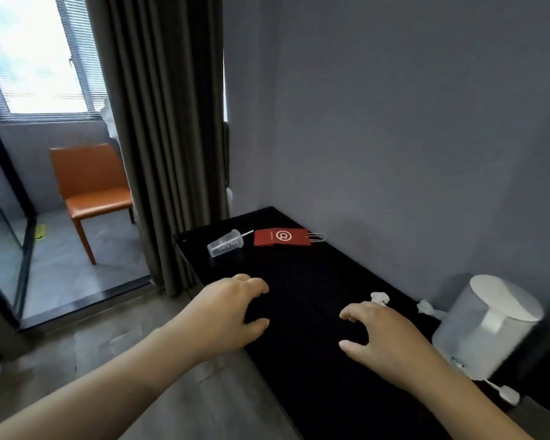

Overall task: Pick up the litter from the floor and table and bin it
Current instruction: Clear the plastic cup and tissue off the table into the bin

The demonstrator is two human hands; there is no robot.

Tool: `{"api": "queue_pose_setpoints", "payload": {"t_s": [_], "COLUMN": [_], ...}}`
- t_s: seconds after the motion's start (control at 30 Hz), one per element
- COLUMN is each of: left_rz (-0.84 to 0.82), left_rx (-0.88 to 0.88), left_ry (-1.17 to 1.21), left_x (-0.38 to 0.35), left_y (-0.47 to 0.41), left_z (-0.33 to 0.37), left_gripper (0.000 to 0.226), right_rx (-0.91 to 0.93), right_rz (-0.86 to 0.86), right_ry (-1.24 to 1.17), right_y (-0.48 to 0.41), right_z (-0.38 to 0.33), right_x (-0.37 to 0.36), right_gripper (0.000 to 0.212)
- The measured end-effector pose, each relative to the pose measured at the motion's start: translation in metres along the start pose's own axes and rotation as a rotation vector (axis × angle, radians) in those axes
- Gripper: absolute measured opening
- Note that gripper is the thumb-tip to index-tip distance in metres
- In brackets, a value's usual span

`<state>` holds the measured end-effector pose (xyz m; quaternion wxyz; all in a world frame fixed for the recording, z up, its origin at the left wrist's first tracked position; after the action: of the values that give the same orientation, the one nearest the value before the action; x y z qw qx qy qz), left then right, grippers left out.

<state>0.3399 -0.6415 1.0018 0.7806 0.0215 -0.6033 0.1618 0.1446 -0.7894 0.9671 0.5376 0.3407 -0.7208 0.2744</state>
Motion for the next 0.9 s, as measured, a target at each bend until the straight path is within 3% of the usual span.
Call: {"api": "queue_pose_setpoints", "payload": {"t_s": [0.33, 0.67, 0.9], "left_rz": [-0.128, -0.261, -0.446], "left_rx": [-0.146, -0.419, -0.535], "left_ry": [0.069, 0.122, 0.132], "left_x": [-0.04, -0.057, -0.079], "left_y": [-0.124, -0.243, -0.296], "left_z": [-0.048, -0.096, -0.1], "left_gripper": [0.054, 0.054, 0.055], "right_rx": [-0.184, -0.507, -0.716], "right_rz": [-0.022, 0.063, 0.056], "right_ry": [-0.003, 0.001, -0.035], "right_y": [-0.083, -0.143, -0.151], "right_z": [0.036, 0.038, 0.045], "right_x": [-0.017, -0.032, -0.043], "right_gripper": [0.045, 0.045, 0.045]}}
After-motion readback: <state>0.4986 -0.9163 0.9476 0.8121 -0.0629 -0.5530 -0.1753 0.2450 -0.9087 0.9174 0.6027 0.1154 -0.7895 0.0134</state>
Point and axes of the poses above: each hand's wrist, its own y-axis away from the middle knuckle, its own x-axis out of the back of the hand, z = x × y, the point moved 3 cm from there along -y, towards the middle knuckle, and after that the axes turned 1 degree about y, right-handed, at the moved point
